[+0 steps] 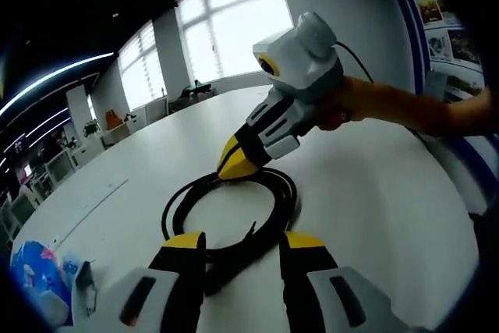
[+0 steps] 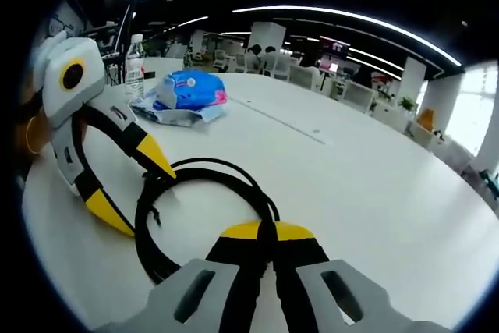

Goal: Arrange the tabletop items into an orderly group along one side of the table until the central work area is clear of visible clutter.

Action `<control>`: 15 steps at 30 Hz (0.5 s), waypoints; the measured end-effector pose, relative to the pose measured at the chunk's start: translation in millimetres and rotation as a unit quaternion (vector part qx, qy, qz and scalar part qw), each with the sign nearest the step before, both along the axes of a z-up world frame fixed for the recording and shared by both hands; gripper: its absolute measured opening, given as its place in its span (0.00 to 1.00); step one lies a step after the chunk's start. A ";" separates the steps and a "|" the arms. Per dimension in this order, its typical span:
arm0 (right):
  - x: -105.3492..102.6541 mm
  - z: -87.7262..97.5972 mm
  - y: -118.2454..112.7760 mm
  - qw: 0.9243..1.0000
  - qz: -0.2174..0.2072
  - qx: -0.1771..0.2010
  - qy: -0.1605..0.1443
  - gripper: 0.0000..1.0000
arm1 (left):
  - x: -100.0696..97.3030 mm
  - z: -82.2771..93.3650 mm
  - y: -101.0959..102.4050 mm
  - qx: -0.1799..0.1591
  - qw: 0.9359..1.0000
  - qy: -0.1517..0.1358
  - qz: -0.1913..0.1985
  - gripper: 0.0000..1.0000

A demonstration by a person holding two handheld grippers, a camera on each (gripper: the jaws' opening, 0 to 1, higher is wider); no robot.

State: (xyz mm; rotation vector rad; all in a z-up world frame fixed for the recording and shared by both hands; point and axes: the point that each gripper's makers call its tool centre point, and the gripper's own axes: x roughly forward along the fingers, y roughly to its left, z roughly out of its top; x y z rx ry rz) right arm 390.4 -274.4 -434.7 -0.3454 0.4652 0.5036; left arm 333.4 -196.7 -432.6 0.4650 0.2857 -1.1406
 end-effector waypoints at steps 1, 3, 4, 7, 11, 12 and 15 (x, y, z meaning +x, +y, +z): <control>0.1 0.0 -0.2 1.000 0.000 0.004 0.001 0.02 | -0.2 0.2 0.9 0.001 1.000 -0.001 0.001 0.37; -0.2 0.6 -0.4 1.000 0.000 0.009 0.002 0.02 | -0.1 1.3 2.6 -0.001 1.000 -0.002 0.003 0.37; -0.4 0.5 0.1 1.000 0.001 0.008 0.001 0.02 | 0.1 1.9 3.3 -0.002 1.000 -0.002 0.004 0.37; -2.0 1.0 2.7 1.000 0.005 -0.001 -0.003 0.02 | -0.2 3.1 5.0 0.000 1.000 -0.005 0.004 0.37; -5.0 4.2 3.7 1.000 0.011 -0.007 -0.010 0.02 | -1.0 4.6 7.0 0.001 1.000 -0.008 0.005 0.37; -5.0 4.2 3.6 1.000 0.012 -0.007 -0.009 0.02 | -1.2 4.6 7.5 0.001 1.000 -0.008 0.005 0.37; -7.6 1.6 3.6 1.000 0.015 -0.010 -0.004 0.02 | -1.9 2.6 11.3 0.006 1.000 -0.011 0.010 0.37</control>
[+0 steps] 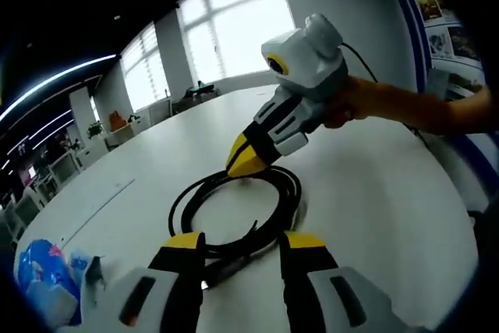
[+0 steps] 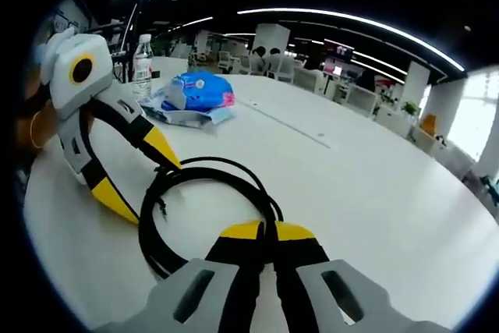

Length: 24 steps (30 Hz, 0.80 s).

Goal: Arrange the tabletop items into an orderly group along one side of the table until the central work area is clear of visible clutter.

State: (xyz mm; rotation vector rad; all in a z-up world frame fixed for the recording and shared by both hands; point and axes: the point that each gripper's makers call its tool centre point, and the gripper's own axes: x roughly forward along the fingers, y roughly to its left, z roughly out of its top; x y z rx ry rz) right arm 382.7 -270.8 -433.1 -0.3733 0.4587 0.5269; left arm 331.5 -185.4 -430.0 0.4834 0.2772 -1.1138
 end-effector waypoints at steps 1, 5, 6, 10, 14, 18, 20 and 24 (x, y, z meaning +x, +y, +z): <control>-1.2 -1.4 0.1 1.000 0.001 -0.001 0.002 0.02 | -0.2 -0.9 1.1 0.002 1.000 -0.002 0.001 0.37; -4.9 -3.3 2.1 1.000 0.005 -0.001 0.005 0.03 | -3.7 -2.5 1.1 0.028 0.999 -0.034 -0.020 0.36; -5.5 -3.3 2.1 1.000 0.007 -0.004 0.004 0.03 | -5.3 -1.4 -0.3 0.039 0.998 -0.046 -0.036 0.36; -6.0 -4.4 3.1 1.000 0.008 0.001 0.012 0.03 | -14.1 1.0 -7.6 0.105 0.978 -0.126 -0.126 0.30; -7.4 -4.8 4.3 1.000 0.009 0.007 0.016 0.03 | -21.5 -2.0 -10.0 0.162 0.956 -0.165 -0.183 0.23; -8.2 -4.8 5.3 1.000 0.011 0.012 0.017 0.03 | -26.9 -6.6 -10.8 0.193 0.942 -0.159 -0.224 0.16; -8.0 -4.6 5.0 1.000 0.012 0.012 0.018 0.03 | -24.9 -7.1 -10.1 0.203 0.944 -0.138 -0.222 0.16; -7.9 -4.6 5.3 1.000 0.013 0.013 0.020 0.03 | -26.3 -9.4 -9.7 0.226 0.933 -0.134 -0.247 0.15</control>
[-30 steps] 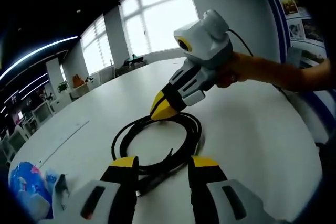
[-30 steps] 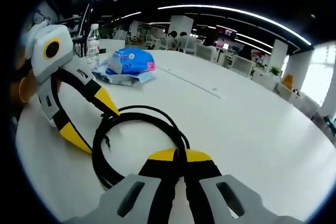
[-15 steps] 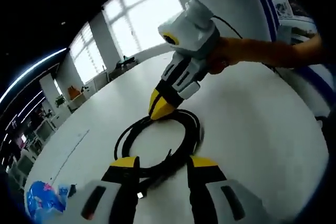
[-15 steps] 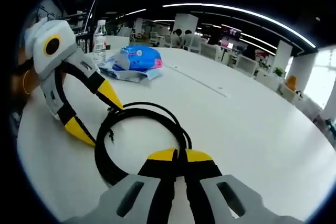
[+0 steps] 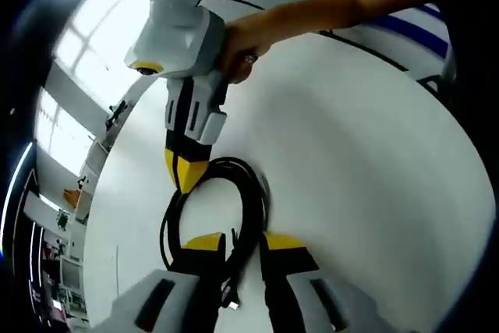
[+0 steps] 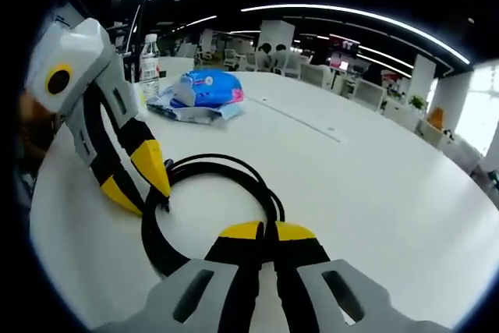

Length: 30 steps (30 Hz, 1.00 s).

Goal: Arrange the tabletop items into an orderly group along one side of the table until the central work area is clear of visible clutter.

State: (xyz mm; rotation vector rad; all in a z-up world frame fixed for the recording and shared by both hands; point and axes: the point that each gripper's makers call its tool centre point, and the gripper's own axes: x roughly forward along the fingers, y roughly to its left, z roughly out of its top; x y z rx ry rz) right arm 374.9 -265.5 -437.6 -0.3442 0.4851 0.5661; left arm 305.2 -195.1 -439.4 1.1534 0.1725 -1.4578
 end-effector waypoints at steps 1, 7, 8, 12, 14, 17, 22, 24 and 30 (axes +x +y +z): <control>0.1 0.1 0.0 1.000 0.000 0.000 0.001 0.03 | -0.4 -0.9 0.5 0.008 1.000 0.003 -0.003 0.12; 0.7 -0.3 0.6 1.000 0.002 -0.003 0.002 0.03 | -1.3 -2.2 0.8 0.022 1.000 0.014 -0.013 0.11; 0.7 -0.1 0.8 1.000 0.001 -0.003 0.001 0.03 | -1.5 -2.2 1.0 0.025 1.000 0.011 -0.016 0.11; 1.6 1.4 0.9 1.000 0.000 -0.007 -0.006 0.02 | -3.1 -2.0 1.1 0.035 0.999 -0.009 -0.028 0.09; 0.9 2.3 1.7 1.000 0.002 -0.017 -0.012 0.02 | -3.5 -1.4 0.4 0.037 0.999 -0.015 -0.028 0.09; 0.5 5.4 0.4 0.999 0.002 -0.031 -0.022 0.02 | -4.1 2.5 -0.6 0.033 0.999 -0.023 -0.030 0.09; -0.7 11.9 -1.8 0.999 -0.001 -0.030 -0.032 0.02 | -3.4 11.1 0.5 0.024 0.999 -0.031 -0.023 0.09; -2.2 13.7 -0.2 0.999 -0.001 -0.027 -0.033 0.02 | -4.8 12.2 1.9 0.024 0.999 -0.037 -0.024 0.09; -7.2 22.1 7.6 0.999 0.004 -0.014 -0.038 0.01 | -18.5 15.2 5.6 0.011 0.999 -0.038 -0.029 0.08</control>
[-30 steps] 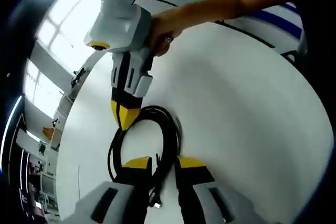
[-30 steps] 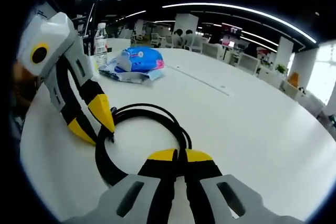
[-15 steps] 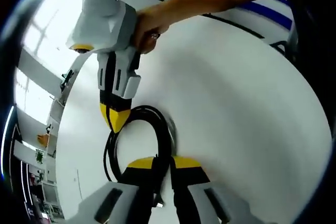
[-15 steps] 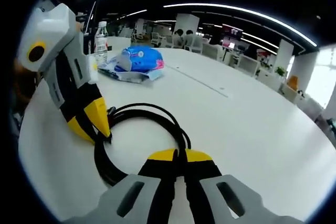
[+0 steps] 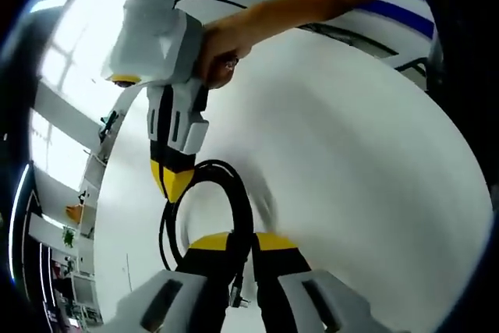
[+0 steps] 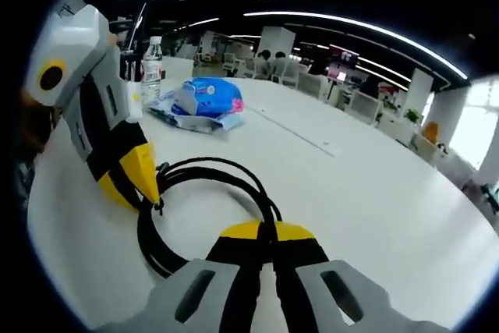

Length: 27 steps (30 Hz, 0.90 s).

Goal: Arrange the tabletop items into an orderly group along one side of the table until the central work area is clear of visible clutter.

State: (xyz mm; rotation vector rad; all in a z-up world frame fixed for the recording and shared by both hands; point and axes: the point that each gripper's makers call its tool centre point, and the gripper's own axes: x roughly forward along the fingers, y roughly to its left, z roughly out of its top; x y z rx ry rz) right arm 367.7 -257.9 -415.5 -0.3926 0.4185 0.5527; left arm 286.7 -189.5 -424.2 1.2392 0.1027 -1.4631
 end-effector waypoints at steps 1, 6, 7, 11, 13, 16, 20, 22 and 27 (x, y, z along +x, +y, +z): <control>-0.7 0.3 1.4 1.000 0.002 -0.001 0.000 0.01 | -0.7 0.1 0.9 0.001 1.000 -0.003 -0.001 0.08; -7.0 2.4 7.7 1.000 0.006 -0.007 -0.005 0.01 | -1.9 3.5 8.4 0.003 1.000 -0.014 0.003 0.08; -6.7 3.3 7.8 1.000 0.006 -0.005 -0.005 0.01 | -3.3 3.8 9.7 0.001 1.000 -0.013 0.004 0.08; -11.5 4.7 13.2 1.000 0.010 -0.005 -0.009 0.01 | -9.3 3.7 13.0 0.000 1.000 -0.016 0.001 0.08; -14.9 4.5 18.7 1.000 0.014 -0.013 -0.012 0.01 | -12.5 3.6 16.5 0.002 1.000 -0.021 0.000 0.08; -18.1 4.6 23.1 1.000 0.017 -0.017 -0.014 0.01 | -16.3 3.6 21.5 0.002 1.000 -0.024 -0.001 0.08; -21.8 5.5 28.2 1.000 0.022 -0.017 -0.015 0.02 | -21.3 4.1 27.5 0.003 1.000 -0.029 -0.002 0.08; -22.1 5.6 28.7 0.999 0.022 -0.017 -0.015 0.01 | -21.6 4.2 27.9 0.003 1.000 -0.029 -0.002 0.08; -29.9 6.2 40.9 0.999 0.031 -0.019 -0.018 0.01 | -33.5 2.5 37.7 -0.005 0.999 -0.034 -0.007 0.08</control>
